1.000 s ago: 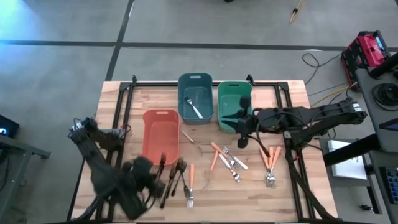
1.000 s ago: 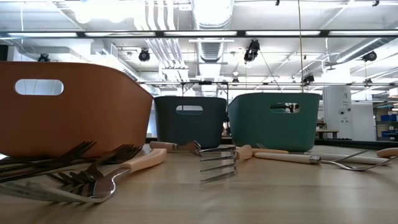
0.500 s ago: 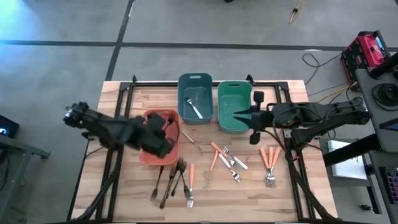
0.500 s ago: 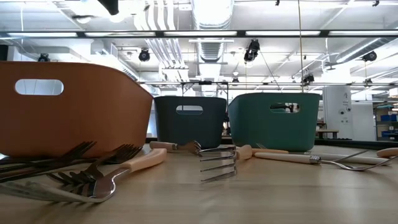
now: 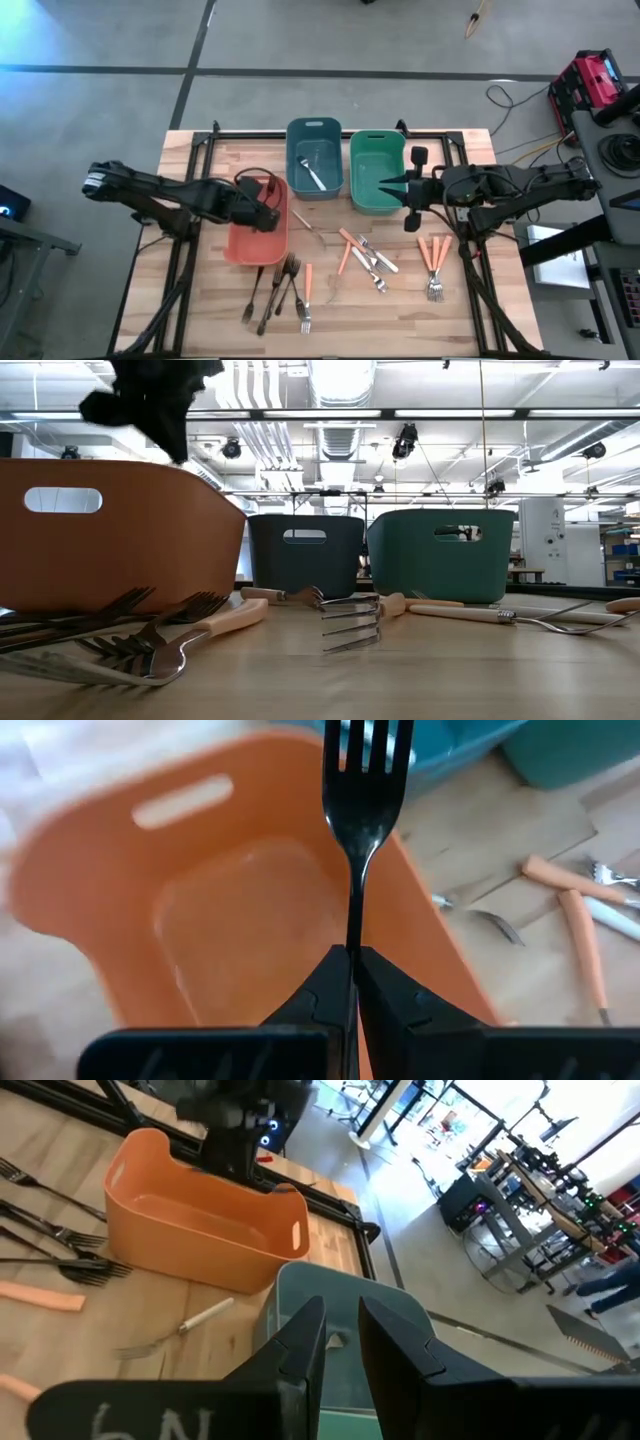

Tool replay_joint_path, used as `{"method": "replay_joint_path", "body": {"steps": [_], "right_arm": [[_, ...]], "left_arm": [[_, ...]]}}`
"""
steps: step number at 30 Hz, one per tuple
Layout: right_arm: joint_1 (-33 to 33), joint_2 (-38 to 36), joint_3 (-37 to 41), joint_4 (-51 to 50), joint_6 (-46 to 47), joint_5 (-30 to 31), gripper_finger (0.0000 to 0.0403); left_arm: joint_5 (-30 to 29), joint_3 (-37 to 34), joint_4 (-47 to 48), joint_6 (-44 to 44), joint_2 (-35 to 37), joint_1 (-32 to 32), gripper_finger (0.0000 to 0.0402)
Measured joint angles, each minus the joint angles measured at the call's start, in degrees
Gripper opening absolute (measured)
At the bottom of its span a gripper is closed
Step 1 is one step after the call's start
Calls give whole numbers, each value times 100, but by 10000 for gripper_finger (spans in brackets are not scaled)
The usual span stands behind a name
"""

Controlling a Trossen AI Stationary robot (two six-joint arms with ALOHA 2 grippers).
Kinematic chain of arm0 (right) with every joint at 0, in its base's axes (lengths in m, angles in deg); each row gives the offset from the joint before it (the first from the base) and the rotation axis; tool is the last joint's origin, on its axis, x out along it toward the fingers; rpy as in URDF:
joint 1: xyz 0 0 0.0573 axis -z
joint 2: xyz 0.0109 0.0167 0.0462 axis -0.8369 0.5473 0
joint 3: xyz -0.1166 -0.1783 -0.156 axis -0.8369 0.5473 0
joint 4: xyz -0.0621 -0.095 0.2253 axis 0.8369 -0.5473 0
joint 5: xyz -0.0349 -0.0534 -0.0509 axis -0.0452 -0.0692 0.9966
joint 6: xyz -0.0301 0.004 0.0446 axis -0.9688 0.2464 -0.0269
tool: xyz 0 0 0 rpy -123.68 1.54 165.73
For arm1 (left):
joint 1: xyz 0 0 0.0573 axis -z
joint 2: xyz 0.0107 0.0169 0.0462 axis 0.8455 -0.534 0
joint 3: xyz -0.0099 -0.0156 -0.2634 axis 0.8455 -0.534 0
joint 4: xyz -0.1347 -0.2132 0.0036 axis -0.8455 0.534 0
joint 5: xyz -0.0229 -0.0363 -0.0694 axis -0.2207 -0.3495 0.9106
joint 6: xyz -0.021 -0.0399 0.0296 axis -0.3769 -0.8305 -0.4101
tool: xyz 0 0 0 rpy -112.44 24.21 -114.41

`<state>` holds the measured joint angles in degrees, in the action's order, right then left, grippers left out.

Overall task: Sort silverware by color (type)
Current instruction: Put the black fork into the orange bin

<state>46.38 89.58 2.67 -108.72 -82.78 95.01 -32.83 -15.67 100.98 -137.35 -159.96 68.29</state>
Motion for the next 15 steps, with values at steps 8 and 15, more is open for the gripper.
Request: {"method": "replay_joint_path", "body": {"steps": [8, 15], "right_arm": [[233, -2, 2, 46, 41, 0, 56], [411, 29, 4, 24, 193, 0, 56]], "left_arm": [[419, -800, -356, -560, -309, -20, 0], [618, -821, -405, -677, -757, -20, 0]]}}
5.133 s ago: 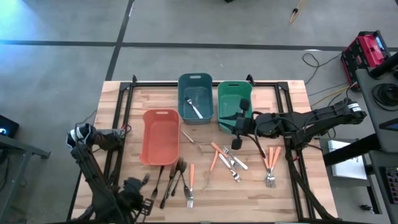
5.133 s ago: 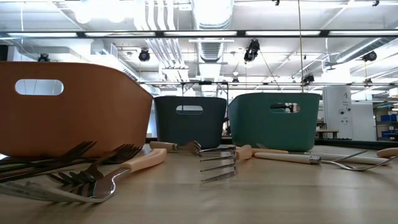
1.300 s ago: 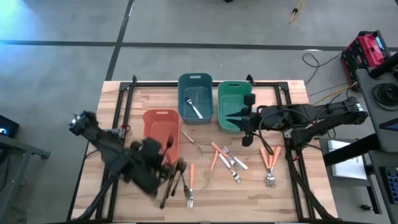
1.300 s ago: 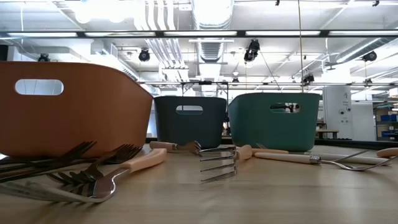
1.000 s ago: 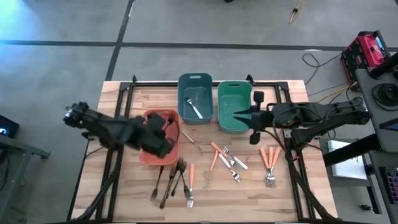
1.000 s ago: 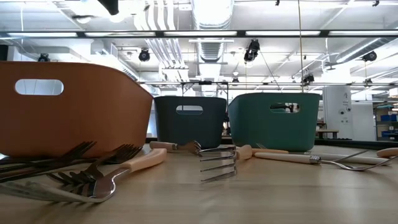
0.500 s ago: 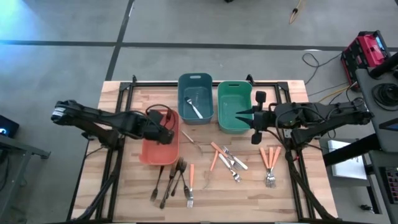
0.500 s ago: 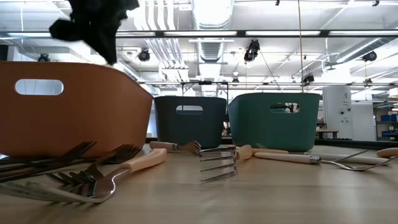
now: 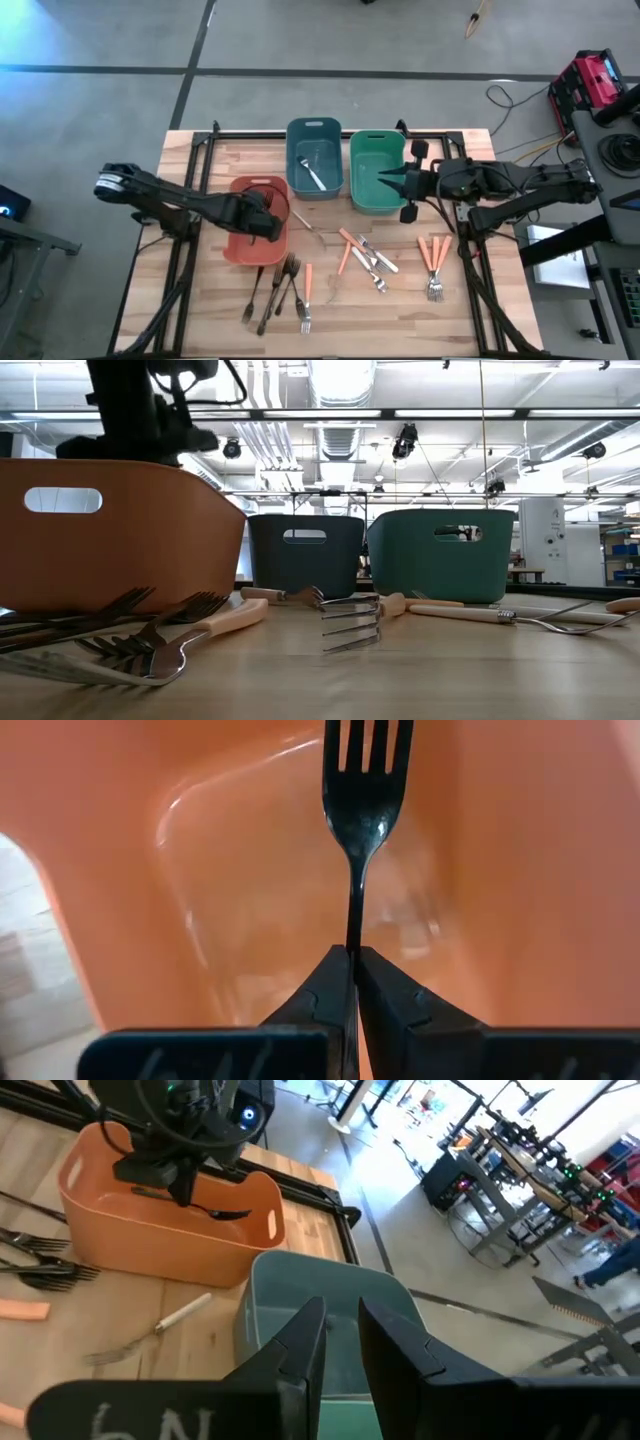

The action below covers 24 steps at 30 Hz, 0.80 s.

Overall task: Sort silverware by color (type)
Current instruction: Put the black fork into the orange bin

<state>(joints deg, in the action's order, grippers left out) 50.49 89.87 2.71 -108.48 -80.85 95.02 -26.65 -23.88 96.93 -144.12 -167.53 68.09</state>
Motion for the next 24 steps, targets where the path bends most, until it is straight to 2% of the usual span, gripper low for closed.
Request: {"method": "replay_joint_path", "body": {"steps": [9, 24], "right_arm": [[17, 4, 4, -2, 67, 2, 56], [15, 4, 11, -3, 137, 2, 56]], "left_arm": [[270, -11, 78, 68, -539, -17, 0], [628, -167, 106, -681, -561, -241, 0]]}}
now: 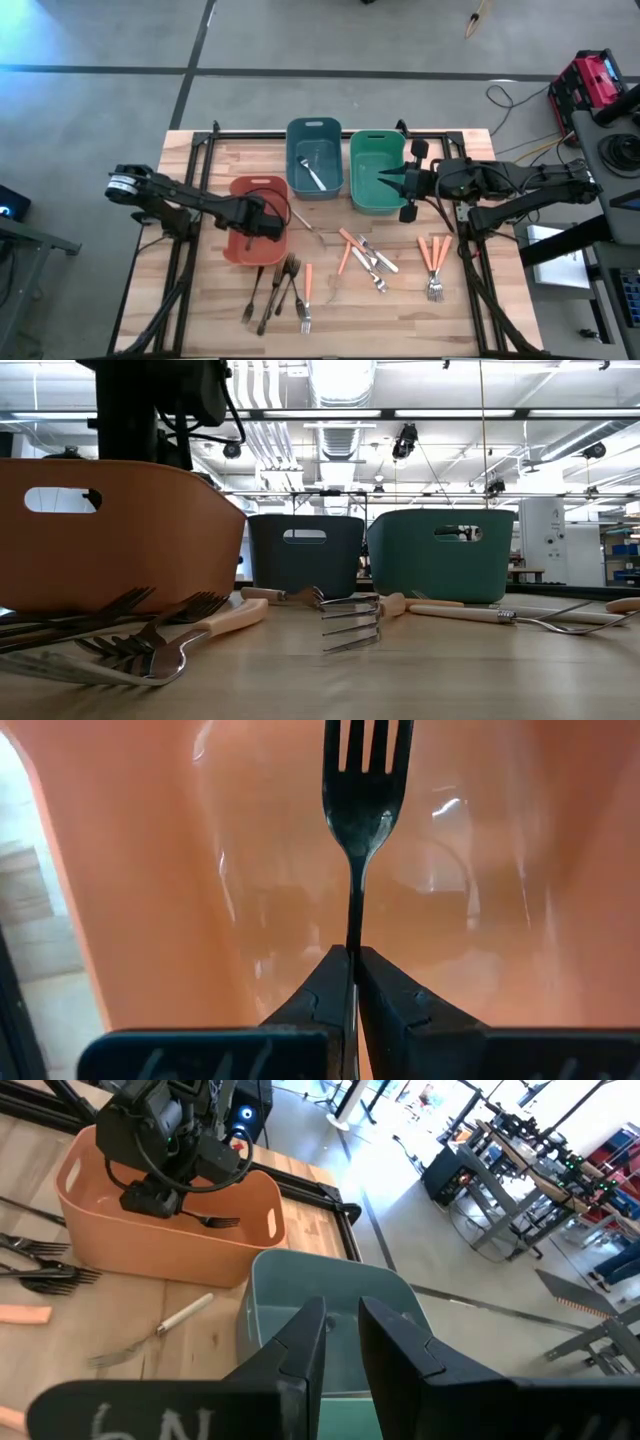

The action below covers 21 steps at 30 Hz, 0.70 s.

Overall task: Sort silverware by color (type)
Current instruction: Put the black fork into the orange bin

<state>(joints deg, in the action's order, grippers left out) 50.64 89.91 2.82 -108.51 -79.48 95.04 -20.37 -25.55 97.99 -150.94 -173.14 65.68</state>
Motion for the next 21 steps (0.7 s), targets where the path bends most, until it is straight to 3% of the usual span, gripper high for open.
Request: {"method": "replay_joint_path", "body": {"steps": [21], "right_arm": [[-2, 0, 0, -1, -70, 3, 56]], "left_arm": [[136, -134, 12, -73, -305, -325, 0]]}}
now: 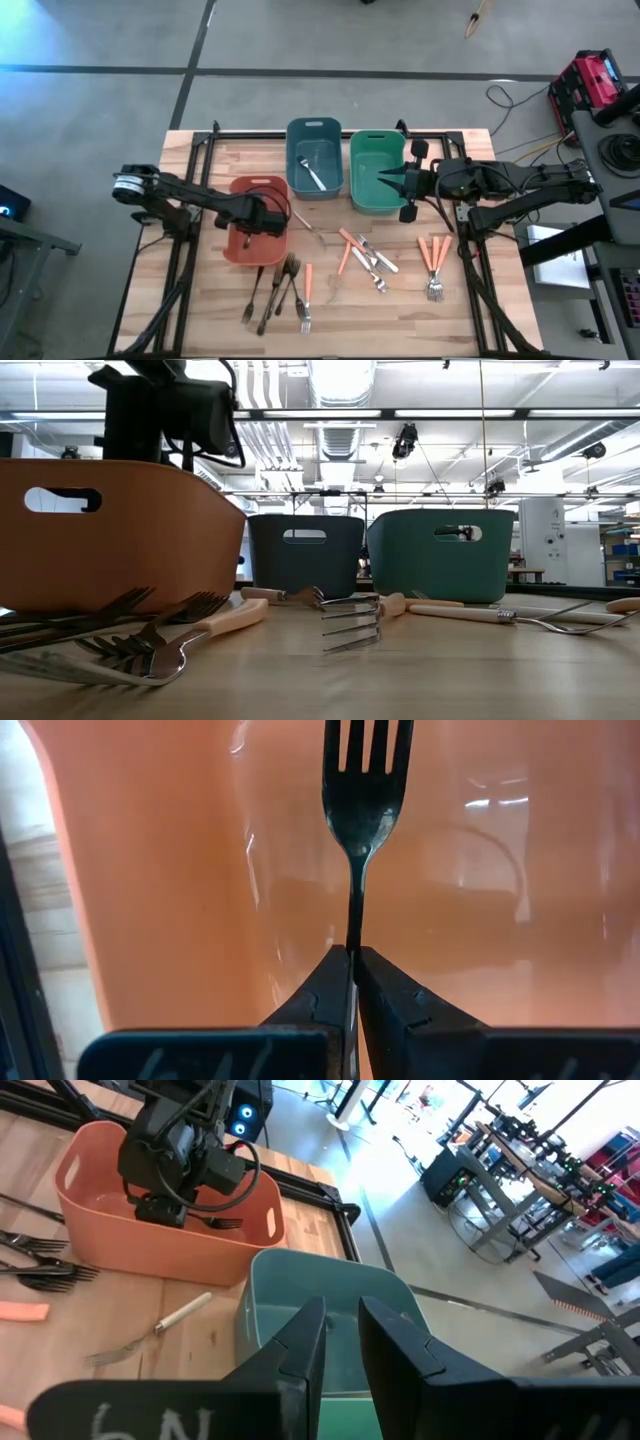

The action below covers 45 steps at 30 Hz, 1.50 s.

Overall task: Sort silverware by color (type)
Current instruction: Put the black fork into the orange bin, then put the white fork into the blue bin

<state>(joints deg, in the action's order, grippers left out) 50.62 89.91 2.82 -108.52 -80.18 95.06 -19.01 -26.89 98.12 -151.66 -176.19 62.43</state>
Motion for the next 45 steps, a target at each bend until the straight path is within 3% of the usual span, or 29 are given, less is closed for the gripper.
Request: {"method": "replay_joint_path", "body": {"steps": [21, 29, 35, 42, 45], "right_arm": [[0, 0, 0, -1, 142, 4, 56], [0, 0, 0, -1, 212, 4, 56], [101, 0, 0, -1, 362, 1, 56], [747, 54, 2, 333, 643, 4, 56], [1133, 166, 2, 606, 731, 8, 56]], "left_arm": [[-114, 0, 32, 138, -136, 4, 17], [-205, 116, 42, 434, -95, 12, 41], [-693, 748, 379, 1622, 97, 34, 50], [-1530, 1106, 519, 4038, 956, -177, 37], [-1813, 930, 68, 5234, 1581, -298, 37]]}}
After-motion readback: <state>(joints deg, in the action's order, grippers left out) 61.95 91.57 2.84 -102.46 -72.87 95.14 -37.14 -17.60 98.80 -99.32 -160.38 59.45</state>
